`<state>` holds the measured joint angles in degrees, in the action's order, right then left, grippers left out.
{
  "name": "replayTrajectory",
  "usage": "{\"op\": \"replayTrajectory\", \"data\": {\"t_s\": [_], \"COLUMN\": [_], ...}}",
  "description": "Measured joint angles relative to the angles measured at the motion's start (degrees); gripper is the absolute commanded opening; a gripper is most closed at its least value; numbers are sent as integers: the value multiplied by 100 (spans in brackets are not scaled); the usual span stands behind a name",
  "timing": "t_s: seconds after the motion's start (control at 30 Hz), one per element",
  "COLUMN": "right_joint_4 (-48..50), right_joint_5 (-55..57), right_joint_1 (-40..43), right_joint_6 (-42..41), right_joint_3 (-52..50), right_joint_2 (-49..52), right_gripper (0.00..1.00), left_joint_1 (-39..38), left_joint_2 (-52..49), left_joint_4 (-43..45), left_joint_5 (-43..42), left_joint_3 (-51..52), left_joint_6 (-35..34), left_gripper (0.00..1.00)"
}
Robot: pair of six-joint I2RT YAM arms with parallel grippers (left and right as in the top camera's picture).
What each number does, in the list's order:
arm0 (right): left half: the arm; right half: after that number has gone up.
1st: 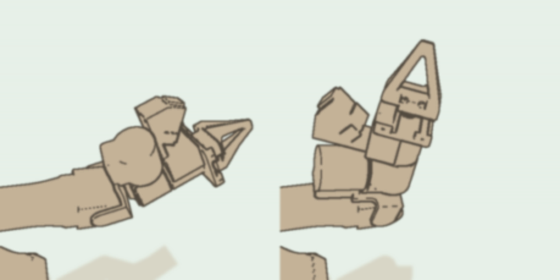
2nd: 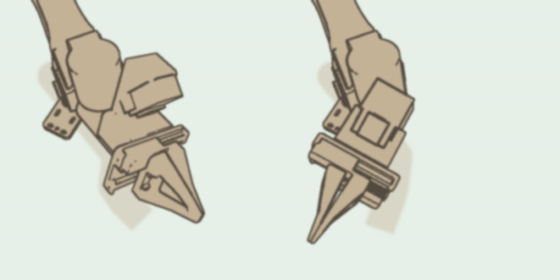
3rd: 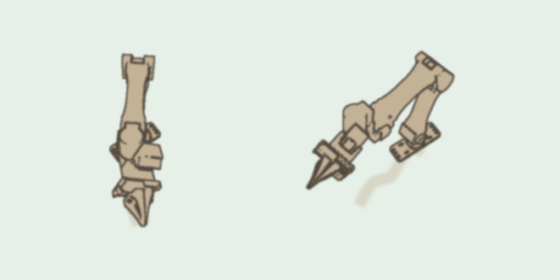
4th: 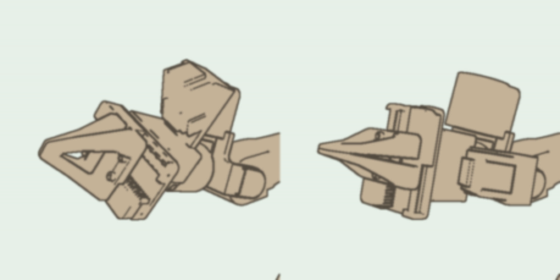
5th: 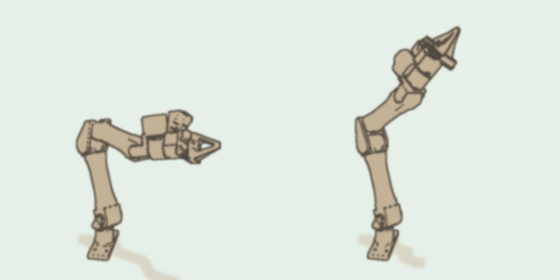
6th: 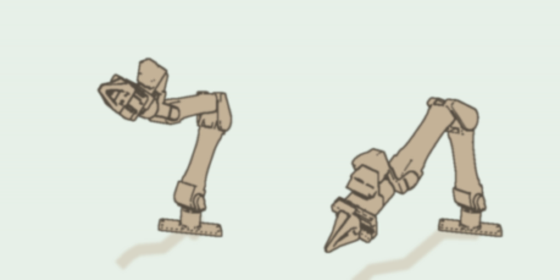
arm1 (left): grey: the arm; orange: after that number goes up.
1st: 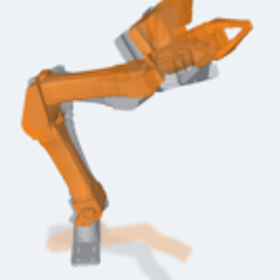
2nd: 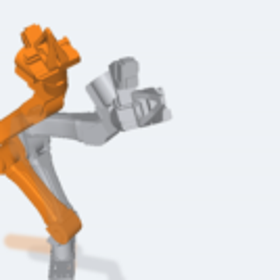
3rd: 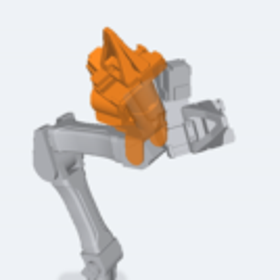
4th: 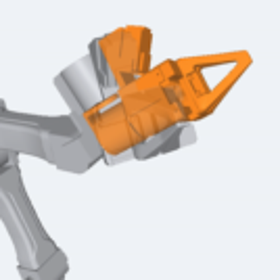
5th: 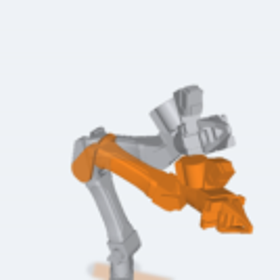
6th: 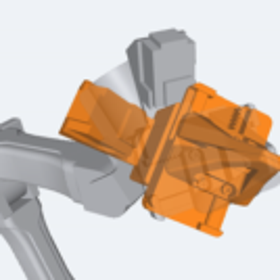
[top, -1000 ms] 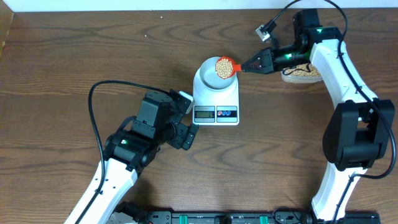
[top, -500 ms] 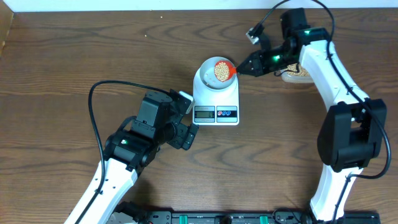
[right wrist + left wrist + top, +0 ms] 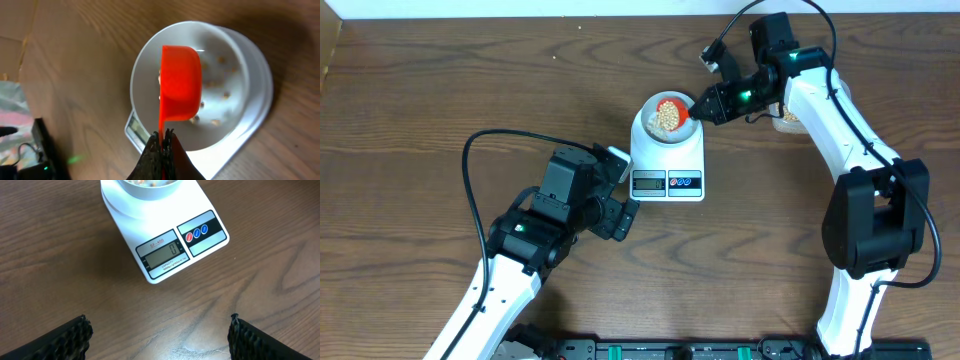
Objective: Scoop item into bowl and weigh 50g on scale
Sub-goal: 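Tilt scoop over grey bowl with right gripper to pour soybeans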
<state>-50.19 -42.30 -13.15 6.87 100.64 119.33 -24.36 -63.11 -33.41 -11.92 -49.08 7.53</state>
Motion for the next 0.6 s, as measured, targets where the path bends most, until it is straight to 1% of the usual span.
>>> {"op": "replayTrajectory", "data": {"t_s": [0.33, 0.6], "right_joint_4": [-120, -256], "right_joint_5": [761, 1781], "right_joint_1": [-282, -632], "right_joint_6": [-35, -35], "right_joint_3": [63, 195], "right_joint_2": [-2, -140], "right_gripper": [1, 1], "left_joint_1": [0, 0], "left_joint_2": [0, 0], "left_joint_4": [0, 0], "left_joint_5": [0, -2], "left_joint_3": [0, 0], "left_joint_6": [0, 0], "left_gripper": [89, 89]}}
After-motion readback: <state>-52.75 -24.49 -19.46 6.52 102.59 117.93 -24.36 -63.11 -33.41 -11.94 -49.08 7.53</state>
